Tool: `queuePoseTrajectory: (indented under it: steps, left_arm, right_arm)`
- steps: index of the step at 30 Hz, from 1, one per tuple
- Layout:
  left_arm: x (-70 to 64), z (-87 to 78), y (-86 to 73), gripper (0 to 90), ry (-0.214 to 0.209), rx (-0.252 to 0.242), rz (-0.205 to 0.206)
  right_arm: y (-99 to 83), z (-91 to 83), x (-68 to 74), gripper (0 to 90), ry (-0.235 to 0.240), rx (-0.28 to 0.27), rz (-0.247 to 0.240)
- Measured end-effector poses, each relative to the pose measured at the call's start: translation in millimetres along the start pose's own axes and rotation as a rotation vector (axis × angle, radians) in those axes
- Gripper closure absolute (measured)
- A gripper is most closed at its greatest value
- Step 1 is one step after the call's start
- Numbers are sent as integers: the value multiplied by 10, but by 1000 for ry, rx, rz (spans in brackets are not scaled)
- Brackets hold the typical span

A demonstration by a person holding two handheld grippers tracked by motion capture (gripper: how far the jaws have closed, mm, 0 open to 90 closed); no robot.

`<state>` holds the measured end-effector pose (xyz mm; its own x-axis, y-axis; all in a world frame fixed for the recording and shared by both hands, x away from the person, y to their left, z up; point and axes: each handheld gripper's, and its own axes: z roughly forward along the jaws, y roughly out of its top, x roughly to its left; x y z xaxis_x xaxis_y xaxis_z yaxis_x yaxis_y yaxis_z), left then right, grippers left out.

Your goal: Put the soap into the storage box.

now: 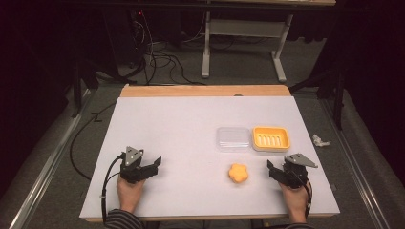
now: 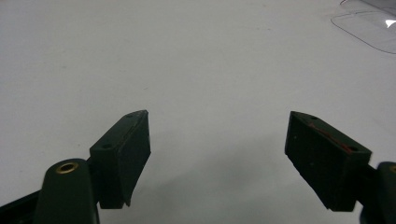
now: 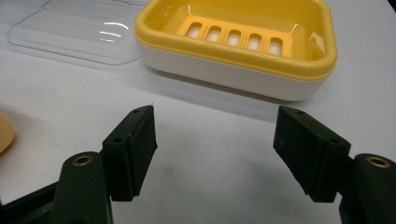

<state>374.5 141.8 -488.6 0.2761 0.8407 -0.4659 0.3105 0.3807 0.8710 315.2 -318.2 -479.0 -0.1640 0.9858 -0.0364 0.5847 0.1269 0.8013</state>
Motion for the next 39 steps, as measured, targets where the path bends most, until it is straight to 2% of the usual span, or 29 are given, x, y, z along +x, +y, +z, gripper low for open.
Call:
queuePoseTrajectory:
  steps: [7, 18, 25, 35, 39]
  left_arm:
    - [-1, 2, 1, 229, 0, 0, -5]
    - [-1, 3, 1, 230, 0, 2, -5]
    - [2, 5, 3, 229, 0, 2, -5]
    - [4, 6, 2, 230, 2, 4, -3]
    - [3, 5, 3, 229, 1, 2, -6]
  right_arm:
    - [8, 21, 28, 307, -19, 24, -20]
    - [10, 17, 1, 307, 1, 24, 4]
    - [18, 20, 5, 306, 8, 30, -4]
    - [19, 12, -10, 300, 20, 21, 0]
    - [15, -7, 1, 297, 11, 4, -7]
